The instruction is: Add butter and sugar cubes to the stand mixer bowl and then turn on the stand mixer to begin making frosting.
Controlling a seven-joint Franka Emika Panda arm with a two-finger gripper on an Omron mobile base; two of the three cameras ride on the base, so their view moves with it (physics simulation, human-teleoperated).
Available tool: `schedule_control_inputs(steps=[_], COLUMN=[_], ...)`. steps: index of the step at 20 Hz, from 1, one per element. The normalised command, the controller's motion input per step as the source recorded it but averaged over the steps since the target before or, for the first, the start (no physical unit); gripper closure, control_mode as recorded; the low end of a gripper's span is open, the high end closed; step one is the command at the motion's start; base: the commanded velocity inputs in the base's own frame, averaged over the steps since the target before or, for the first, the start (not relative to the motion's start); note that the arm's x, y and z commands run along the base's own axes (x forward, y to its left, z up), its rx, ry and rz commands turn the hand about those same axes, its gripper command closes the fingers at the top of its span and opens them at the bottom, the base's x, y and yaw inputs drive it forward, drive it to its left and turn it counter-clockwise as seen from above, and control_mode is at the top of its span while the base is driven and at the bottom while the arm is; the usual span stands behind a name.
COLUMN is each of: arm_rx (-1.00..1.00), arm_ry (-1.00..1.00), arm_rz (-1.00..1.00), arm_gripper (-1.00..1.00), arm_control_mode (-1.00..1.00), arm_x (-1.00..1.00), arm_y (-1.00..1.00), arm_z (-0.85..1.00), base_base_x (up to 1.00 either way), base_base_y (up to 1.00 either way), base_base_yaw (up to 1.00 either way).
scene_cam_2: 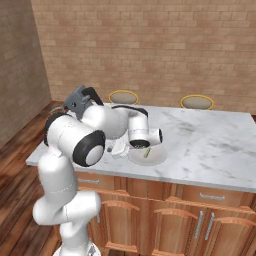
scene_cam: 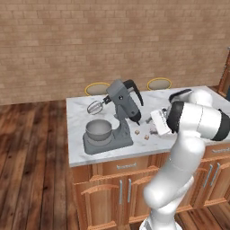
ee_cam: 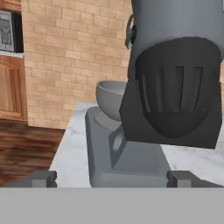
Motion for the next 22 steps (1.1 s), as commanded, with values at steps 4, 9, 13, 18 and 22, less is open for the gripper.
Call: schedule_control_inputs(steps=[4,9,13,18,22], arm_rx=[0.0,0.0,0.0,-0.01,-0.02], arm_ry=[0.05,0.03,0.02,0.03,0.04], arm_rz=[0.0,0.0,0.0,0.0,0.0], arm_gripper=[-1.0,-1.0,-1.0,-1.0,-1.0], arm_control_mode=[-1.0,-1.0,-1.0,-1.0,-1.0], arm_x=[0.18,0.06,0.0,0.0,0.0], arm_y=[0.0,0.0,-0.01,0.0,0.0], arm_z=[-0.33,-0.28,-0.22,-0.18,-0.19], base_base_x=[0.0,0.0,0.0,0.0,0.0], base_base_y=[0.0,0.0,0.0,0.0,0.0], base_base_yaw=[0.0,0.0,0.0,0.0,0.0])
